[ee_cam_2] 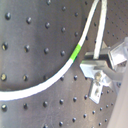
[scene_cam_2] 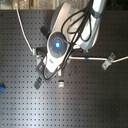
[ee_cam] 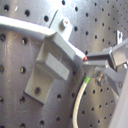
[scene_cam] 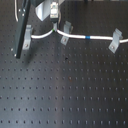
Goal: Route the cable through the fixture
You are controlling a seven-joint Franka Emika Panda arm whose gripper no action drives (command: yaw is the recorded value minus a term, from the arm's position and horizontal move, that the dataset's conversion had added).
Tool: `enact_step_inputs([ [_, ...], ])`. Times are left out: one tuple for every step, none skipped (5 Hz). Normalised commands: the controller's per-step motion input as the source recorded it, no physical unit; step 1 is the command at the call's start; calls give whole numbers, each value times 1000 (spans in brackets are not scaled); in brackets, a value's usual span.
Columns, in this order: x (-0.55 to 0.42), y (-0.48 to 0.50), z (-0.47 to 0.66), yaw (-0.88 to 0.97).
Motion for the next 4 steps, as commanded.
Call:
enact_step_inputs([
  [-5, -9, -617, 163],
  [44, -47, -372, 269],
  [122, -133, -208, 0],
  [269, -279, -40, -166],
])
